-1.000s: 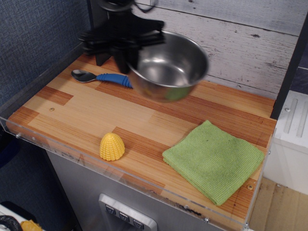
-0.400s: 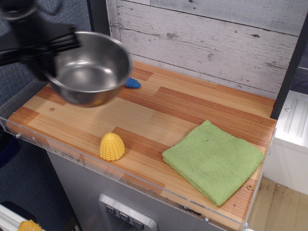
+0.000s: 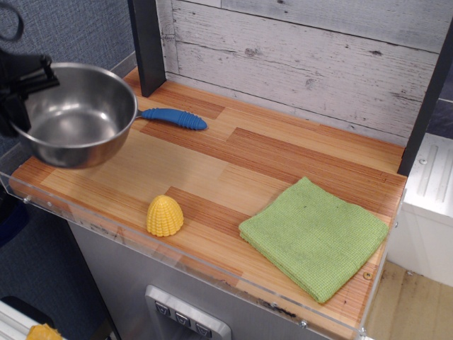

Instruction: Move the pot to the bottom left corner of the table.

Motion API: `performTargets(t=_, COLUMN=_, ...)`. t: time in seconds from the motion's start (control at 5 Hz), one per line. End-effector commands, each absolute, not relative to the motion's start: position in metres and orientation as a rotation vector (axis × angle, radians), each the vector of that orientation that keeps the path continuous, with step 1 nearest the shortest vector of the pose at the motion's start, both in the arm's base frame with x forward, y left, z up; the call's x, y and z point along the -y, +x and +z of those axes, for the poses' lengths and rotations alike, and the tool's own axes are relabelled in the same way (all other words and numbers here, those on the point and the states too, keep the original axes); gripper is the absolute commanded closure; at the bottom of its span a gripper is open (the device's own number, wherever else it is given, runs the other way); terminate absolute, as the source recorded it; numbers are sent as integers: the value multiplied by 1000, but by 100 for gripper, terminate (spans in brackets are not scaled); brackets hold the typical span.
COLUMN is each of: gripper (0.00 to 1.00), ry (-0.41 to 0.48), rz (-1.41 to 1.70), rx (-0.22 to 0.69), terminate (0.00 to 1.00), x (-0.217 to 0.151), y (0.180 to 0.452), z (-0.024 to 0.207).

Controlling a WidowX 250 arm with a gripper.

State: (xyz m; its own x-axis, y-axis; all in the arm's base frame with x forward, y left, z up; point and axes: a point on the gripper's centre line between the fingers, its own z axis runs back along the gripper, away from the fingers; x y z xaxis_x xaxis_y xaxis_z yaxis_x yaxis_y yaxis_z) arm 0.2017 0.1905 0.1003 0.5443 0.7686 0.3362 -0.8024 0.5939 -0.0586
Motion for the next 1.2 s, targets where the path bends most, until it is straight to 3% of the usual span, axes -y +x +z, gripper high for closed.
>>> performTargets(t=0.0, gripper=100, ry=121, rz=938, rx=358, terminate=0, x=-201, y=210, z=82)
performTargets(t=0.4, gripper=100, ry=78, rz=957, rx=322, terminate=0, x=-191, y=223, z=55)
performTargets(t=0.6, gripper=0, ry=53, rz=988, rx=288, terminate=0, x=-175, y=234, z=50)
performTargets(t=1.0, gripper=0, ry=68, rz=1001, rx=232, terminate=0, x=-161, y=240, z=51)
